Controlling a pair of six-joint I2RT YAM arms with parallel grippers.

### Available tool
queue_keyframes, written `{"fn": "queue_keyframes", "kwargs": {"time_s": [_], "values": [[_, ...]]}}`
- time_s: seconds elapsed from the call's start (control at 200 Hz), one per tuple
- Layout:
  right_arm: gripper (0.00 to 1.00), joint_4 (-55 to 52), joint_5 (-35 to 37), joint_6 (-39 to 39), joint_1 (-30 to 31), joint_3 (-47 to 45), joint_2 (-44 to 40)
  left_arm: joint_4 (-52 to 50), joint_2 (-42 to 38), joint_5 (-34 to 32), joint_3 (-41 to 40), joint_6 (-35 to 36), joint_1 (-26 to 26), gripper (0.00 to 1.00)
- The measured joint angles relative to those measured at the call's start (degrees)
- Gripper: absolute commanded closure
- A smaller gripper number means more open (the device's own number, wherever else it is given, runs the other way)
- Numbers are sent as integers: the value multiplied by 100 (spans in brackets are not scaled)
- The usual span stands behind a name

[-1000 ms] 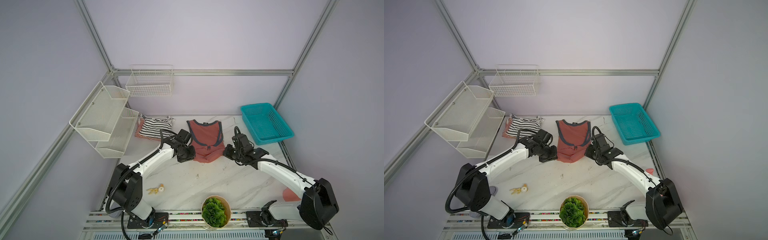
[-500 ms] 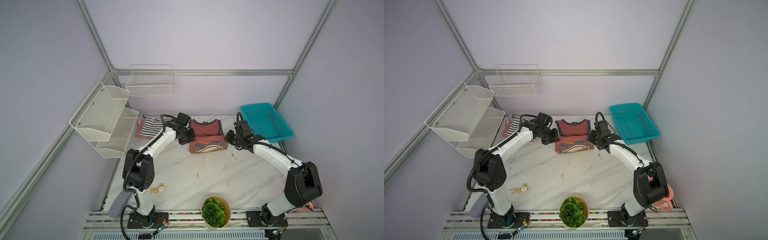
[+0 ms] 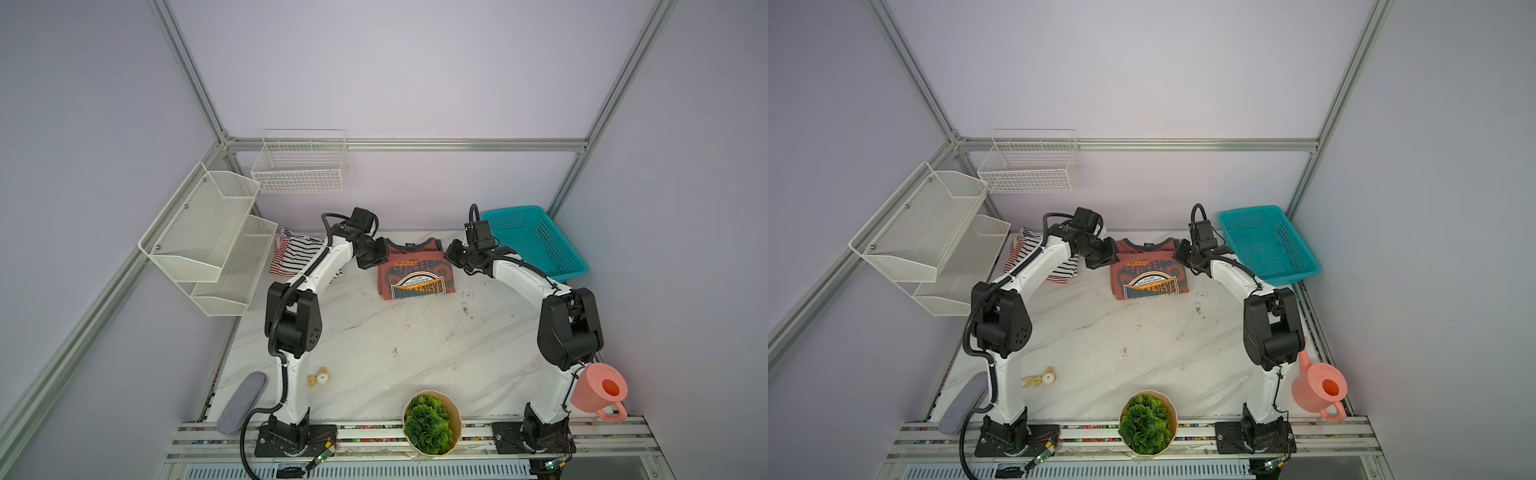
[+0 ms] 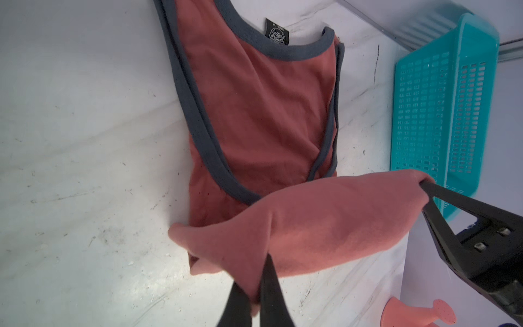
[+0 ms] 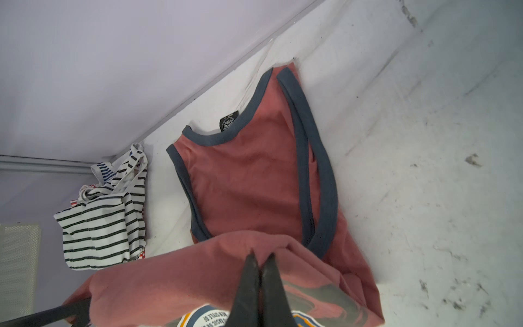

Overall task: Fold and stack tank tops
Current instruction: Fold the tank top at the top-center of the table.

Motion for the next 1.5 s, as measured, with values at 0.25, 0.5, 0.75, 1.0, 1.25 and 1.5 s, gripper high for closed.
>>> {"fn": "queue_keyframes", "kwargs": {"time_s": [0.25, 0.5, 0.75, 1.0, 1.25, 1.5], "values": [[100, 13, -208, -17, -151, 804, 824, -4, 907, 181, 1012, -2, 177, 100], [100, 136, -542, 22, -289, 1556, 1731, 92, 1547, 415, 1589, -26, 343, 91], [100, 393, -807, 229, -372, 2009, 2492, 785, 2166, 719, 1838, -439, 485, 65], [44, 758, -1064, 507, -450, 2402, 2846, 1554, 2387, 824, 1843, -911, 651, 40], [37, 1062, -1080, 612, -603, 2332, 2741, 2109, 2306, 688, 1878, -1003, 772, 30], [32, 1069, -1226, 258, -638, 1749, 2218, 2057, 1351, 671, 1307, -706, 807, 29]]}}
